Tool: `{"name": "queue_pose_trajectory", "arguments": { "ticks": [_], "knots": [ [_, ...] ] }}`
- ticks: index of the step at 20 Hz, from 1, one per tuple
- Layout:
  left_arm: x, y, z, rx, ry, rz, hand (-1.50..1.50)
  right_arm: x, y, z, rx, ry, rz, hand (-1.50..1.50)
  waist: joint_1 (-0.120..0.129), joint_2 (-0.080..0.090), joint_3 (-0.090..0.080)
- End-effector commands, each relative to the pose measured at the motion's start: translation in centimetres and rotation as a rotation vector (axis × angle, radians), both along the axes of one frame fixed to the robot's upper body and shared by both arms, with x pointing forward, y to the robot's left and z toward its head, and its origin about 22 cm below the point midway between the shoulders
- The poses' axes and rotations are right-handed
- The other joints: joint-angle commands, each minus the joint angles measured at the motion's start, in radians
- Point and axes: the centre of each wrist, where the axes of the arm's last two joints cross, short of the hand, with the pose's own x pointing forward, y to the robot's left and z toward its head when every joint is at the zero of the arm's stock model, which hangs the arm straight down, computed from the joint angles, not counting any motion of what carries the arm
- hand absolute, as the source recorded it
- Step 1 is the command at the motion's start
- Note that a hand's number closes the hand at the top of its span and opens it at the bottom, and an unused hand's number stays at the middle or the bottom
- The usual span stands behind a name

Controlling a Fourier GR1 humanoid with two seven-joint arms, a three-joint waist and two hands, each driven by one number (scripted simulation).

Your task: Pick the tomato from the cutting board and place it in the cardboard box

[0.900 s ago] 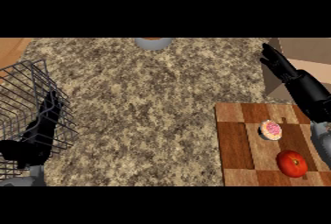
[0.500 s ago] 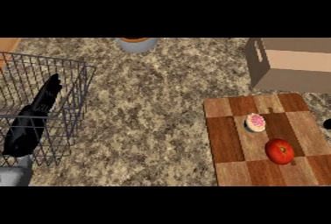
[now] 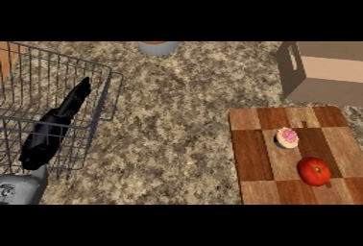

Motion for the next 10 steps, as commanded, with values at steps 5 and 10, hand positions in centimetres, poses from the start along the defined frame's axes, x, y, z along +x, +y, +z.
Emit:
{"name": "queue_pose_trajectory", "arguments": {
  "ticks": [5,10],
  "knots": [
    [1.3,-1.7,0.6,0.013,0.005,-0.020,0.00,-1.1,2.7,2.1,-0.397,0.088,0.069,-1.50,0.020,0.003,-0.004],
    [0.6,-2.6,0.5,0.013,0.016,-0.035,0.00,-1.8,6.9,2.9,-0.653,0.171,0.137,-1.50,0.022,0.000,-0.005]
  ]
}}
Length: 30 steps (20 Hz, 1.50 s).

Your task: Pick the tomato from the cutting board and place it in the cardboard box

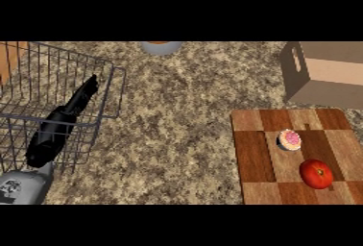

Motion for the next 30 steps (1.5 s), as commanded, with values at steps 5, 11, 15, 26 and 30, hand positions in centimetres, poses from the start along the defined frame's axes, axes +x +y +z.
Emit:
{"name": "queue_pose_trajectory", "arguments": {
  "ticks": [5,11,15,26,30],
  "knots": [
    [1.2,0.1,1.0,-0.003,0.017,0.002,0.00,-1.3,6.8,1.7,-0.310,0.074,-0.001,-1.50,0.007,0.002,0.000],
    [0.0,0.0,0.1,0.017,0.008,0.009,0.00,-4.0,11.0,1.4,-0.421,0.154,-0.071,-1.50,0.008,0.000,0.000],
    [0.0,-0.7,1.3,0.008,0.000,-0.024,0.00,-4.2,12.4,-2.2,-0.430,0.209,-0.112,-1.50,0.026,0.004,0.001],
    [1.2,-0.2,-0.7,-0.002,0.016,-0.024,0.00,-3.8,14.2,-5.0,-0.475,0.160,-0.165,-1.50,0.021,0.005,0.001],
    [0.7,0.1,1.9,0.005,0.005,-0.016,0.00,-4.5,14.4,-4.3,-0.462,0.167,-0.195,-1.50,0.019,0.003,0.001]
  ]
}}
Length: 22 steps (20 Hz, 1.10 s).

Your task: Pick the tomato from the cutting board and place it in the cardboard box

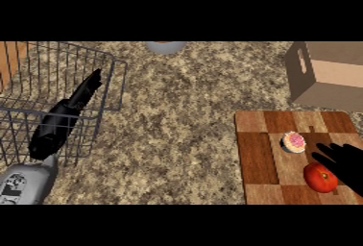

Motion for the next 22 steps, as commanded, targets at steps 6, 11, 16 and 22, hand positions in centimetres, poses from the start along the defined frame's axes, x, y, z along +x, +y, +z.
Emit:
{"name": "queue_pose_trajectory", "arguments": {
  "ticks": [6,11,16,22],
  "knots": [
    [-0.2,0.1,1.0,0.001,0.004,0.009,0.00,2.6,-0.9,-2.8,-0.087,-0.004,-0.041,-1.50,0.005,0.000,0.000],
    [-0.2,-0.8,-1.1,0.010,-0.009,0.004,0.00,2.1,-0.2,-6.1,-0.084,0.001,-0.026,-1.50,0.000,0.000,0.000],
    [-0.8,0.4,-1.8,-0.006,0.016,0.005,0.00,3.4,1.1,-6.2,-0.055,0.023,0.007,-1.50,0.001,0.000,0.000],
    [-0.5,0.5,0.0,0.004,0.006,0.026,0.00,3.8,0.3,-7.8,-0.049,0.053,-0.024,-1.50,0.001,0.000,0.000]
  ]
}}
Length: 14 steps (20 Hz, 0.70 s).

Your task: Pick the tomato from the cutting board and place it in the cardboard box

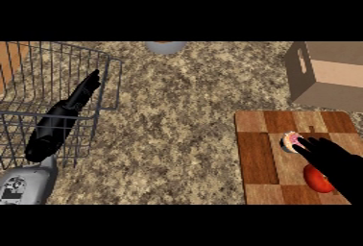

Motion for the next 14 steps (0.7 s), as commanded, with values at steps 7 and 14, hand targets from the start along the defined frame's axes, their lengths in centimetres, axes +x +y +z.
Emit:
{"name": "queue_pose_trajectory", "arguments": {
  "ticks": [7,14],
  "knots": [
    [0.7,0.7,-0.1,-0.002,0.014,0.022,0.00,1.2,-1.7,-3.1,-0.066,-0.007,-0.048,-1.50,0.000,0.000,0.000],
    [-0.6,-1.3,-1.3,-0.007,0.019,0.026,0.00,2.0,-3.0,-1.8,-0.036,0.037,-0.016,-1.50,0.000,0.000,0.000]
  ]
}}
